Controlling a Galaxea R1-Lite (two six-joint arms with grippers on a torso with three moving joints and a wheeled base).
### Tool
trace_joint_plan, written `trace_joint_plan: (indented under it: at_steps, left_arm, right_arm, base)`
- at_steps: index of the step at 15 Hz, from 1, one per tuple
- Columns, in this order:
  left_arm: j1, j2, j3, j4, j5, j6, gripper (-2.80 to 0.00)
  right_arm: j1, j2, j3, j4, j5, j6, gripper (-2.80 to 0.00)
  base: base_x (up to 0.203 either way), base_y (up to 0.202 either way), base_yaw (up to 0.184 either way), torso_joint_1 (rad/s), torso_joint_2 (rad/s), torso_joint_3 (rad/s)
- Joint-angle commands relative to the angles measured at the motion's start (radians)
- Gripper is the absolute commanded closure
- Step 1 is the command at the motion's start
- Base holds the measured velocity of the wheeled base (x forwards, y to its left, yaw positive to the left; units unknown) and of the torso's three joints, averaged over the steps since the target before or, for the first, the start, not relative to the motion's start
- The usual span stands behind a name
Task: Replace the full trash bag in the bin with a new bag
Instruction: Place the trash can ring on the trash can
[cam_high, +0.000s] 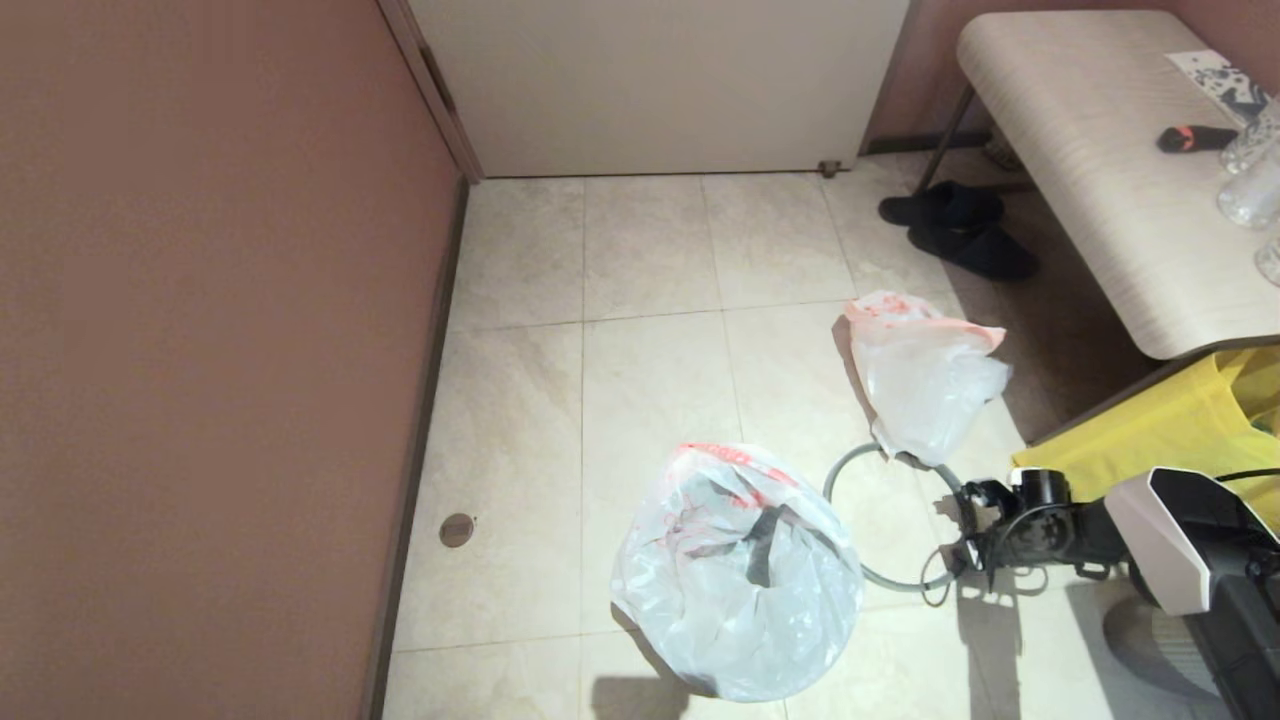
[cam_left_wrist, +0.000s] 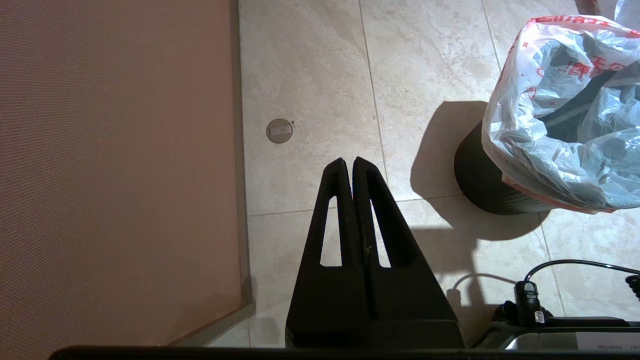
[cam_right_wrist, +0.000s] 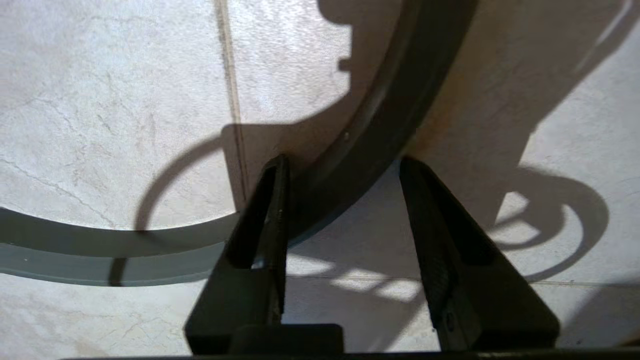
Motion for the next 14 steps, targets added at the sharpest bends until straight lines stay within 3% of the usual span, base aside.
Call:
trace_joint_plan:
  at_steps: [1, 4, 10, 14]
  left_arm:
    - [0.0, 0.001, 0.0, 0.001, 0.0, -0.001, 0.0]
    - [0.0, 0.001, 0.0, 0.001, 0.0, 0.0, 0.0]
    - [0.0, 0.001, 0.0, 0.001, 0.0, 0.0, 0.0]
    - [0.0, 0.001, 0.0, 0.001, 0.0, 0.0, 0.0]
  right_arm:
    - [0.0, 0.013, 0.004, 0.001, -0.018, -0.011, 0.0]
    - [-0.001, -0.011, 0.045, 0.015, -0.031, -0.027, 0.0]
    - [0.007, -0.294, 0.338, 0.015, -0.037, -0.026, 0.0]
    - [0.021, -0.583, 0.567, 0.01, -0.007, 0.07, 0.0]
  base:
    - [0.0, 0.0, 0.0, 0.0, 0.0, 0.0]
    - [0.0, 0.0, 0.0, 0.0, 0.0, 0.0]
    - [0.0, 0.0, 0.0, 0.0, 0.0, 0.0]
    - [0.0, 0.0, 0.0, 0.0, 0.0, 0.0]
